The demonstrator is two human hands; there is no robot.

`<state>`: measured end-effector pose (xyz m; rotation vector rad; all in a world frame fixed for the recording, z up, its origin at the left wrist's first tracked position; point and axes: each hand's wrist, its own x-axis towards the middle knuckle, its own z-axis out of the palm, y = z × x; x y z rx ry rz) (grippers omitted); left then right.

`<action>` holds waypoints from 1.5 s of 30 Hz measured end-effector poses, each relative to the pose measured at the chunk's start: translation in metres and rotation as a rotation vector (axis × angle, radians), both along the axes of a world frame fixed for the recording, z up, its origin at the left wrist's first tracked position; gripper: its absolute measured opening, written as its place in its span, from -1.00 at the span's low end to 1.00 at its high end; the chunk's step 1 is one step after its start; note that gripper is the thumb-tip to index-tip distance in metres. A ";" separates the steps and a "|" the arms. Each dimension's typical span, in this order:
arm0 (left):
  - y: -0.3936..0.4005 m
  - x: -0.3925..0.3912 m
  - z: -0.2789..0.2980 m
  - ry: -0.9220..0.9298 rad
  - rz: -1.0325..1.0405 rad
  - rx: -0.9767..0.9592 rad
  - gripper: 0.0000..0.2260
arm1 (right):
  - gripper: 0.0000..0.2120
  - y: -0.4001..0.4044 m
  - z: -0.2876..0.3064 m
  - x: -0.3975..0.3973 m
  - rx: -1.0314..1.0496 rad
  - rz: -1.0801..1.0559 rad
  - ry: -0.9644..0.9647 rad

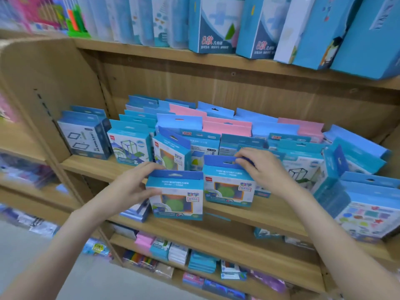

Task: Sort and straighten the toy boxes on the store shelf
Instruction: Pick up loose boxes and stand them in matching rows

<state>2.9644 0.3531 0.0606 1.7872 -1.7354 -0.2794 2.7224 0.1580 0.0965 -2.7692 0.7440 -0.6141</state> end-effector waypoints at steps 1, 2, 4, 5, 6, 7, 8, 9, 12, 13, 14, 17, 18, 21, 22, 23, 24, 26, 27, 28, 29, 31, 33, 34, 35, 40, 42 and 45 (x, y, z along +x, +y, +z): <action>0.006 0.009 0.001 0.000 0.011 -0.002 -0.63 | -0.82 0.003 0.000 0.010 0.001 0.005 0.002; 0.011 0.018 0.002 -0.009 0.016 -0.005 -0.64 | -0.81 0.005 0.000 0.021 0.004 0.009 -0.001; 0.021 0.038 0.004 -0.028 0.018 -0.016 -0.65 | -0.81 0.012 -0.001 0.042 0.008 0.015 -0.021; 0.024 0.048 0.004 -0.028 0.021 -0.019 -0.65 | -0.81 0.015 -0.001 0.053 0.005 0.012 -0.039; 0.027 0.059 0.004 -0.027 0.023 -0.017 -0.66 | -0.81 0.019 -0.001 0.064 0.001 0.006 -0.062; 0.028 0.071 0.004 -0.024 0.023 -0.012 -0.65 | -0.81 0.023 -0.001 0.076 -0.001 -0.005 -0.087; 0.029 0.081 0.004 -0.018 0.019 -0.007 -0.62 | -0.81 0.028 -0.002 0.089 -0.002 -0.017 -0.109; 0.028 0.092 0.004 -0.018 0.008 -0.004 -0.61 | -0.81 0.033 -0.003 0.102 -0.001 -0.030 -0.127; 0.021 0.121 0.002 -0.052 -0.035 0.002 -0.61 | -0.79 0.043 -0.015 0.138 -0.005 -0.088 -0.131; 0.017 0.128 0.001 -0.065 -0.040 0.005 -0.62 | -0.79 0.045 -0.020 0.146 -0.012 -0.128 -0.132; 0.012 0.134 -0.001 -0.075 -0.047 0.007 -0.62 | -0.79 0.048 -0.023 0.152 0.004 -0.175 -0.147; 0.001 0.147 -0.007 -0.088 -0.094 -0.006 -0.62 | -0.69 0.057 -0.025 0.153 0.176 -0.275 -0.256; -0.001 0.150 -0.008 -0.093 -0.111 -0.012 -0.62 | -0.62 0.060 -0.026 0.150 0.273 -0.297 -0.281; -0.008 0.153 -0.009 -0.091 -0.141 -0.040 -0.62 | -0.43 0.069 -0.027 0.145 0.638 -0.312 -0.277; -0.011 0.153 -0.008 -0.100 -0.143 -0.045 -0.62 | -0.39 0.072 -0.029 0.144 0.694 -0.301 -0.260; -0.013 0.151 -0.006 -0.110 -0.144 -0.049 -0.62 | -0.38 0.074 -0.031 0.145 0.697 -0.286 -0.240; -0.017 0.148 -0.006 -0.113 -0.144 -0.053 -0.61 | -0.41 0.076 -0.031 0.146 0.682 -0.268 -0.239; -0.023 0.142 -0.005 -0.102 -0.147 -0.067 -0.61 | -0.52 0.077 -0.031 0.150 0.707 -0.237 -0.274; -0.026 0.138 -0.005 -0.103 -0.145 -0.076 -0.62 | -0.55 0.077 -0.030 0.152 0.736 -0.233 -0.281; -0.029 0.134 -0.006 -0.122 -0.137 -0.092 -0.61 | -0.57 0.076 -0.028 0.153 0.742 -0.231 -0.265; -0.031 0.130 -0.005 -0.174 -0.123 -0.120 -0.59 | -0.60 0.075 -0.026 0.151 0.718 -0.226 -0.233; -0.038 0.123 -0.005 -0.393 -0.095 -0.206 -0.43 | -0.69 0.067 -0.015 0.140 0.493 -0.249 -0.210; -0.046 0.115 -0.003 -0.601 -0.110 -0.255 -0.21 | -0.75 0.046 -0.004 0.122 0.144 -0.381 -0.202; -0.051 0.111 -0.004 -0.659 -0.124 -0.269 -0.15 | -0.76 0.035 0.002 0.115 0.029 -0.449 -0.169; -0.056 0.106 -0.003 -0.689 -0.141 -0.278 -0.13 | -0.74 0.023 0.006 0.111 -0.039 -0.484 -0.106; -0.068 0.096 -0.009 -0.630 -0.144 -0.285 -0.31 | -0.67 -0.005 -0.003 0.121 -0.249 -0.450 0.237; -0.069 0.097 -0.012 -0.592 -0.141 -0.301 -0.34 | -0.71 -0.008 -0.006 0.125 -0.272 -0.449 0.226; -0.068 0.097 -0.016 -0.581 -0.130 -0.304 -0.36 | -0.80 -0.012 0.003 0.131 -0.223 -0.422 0.133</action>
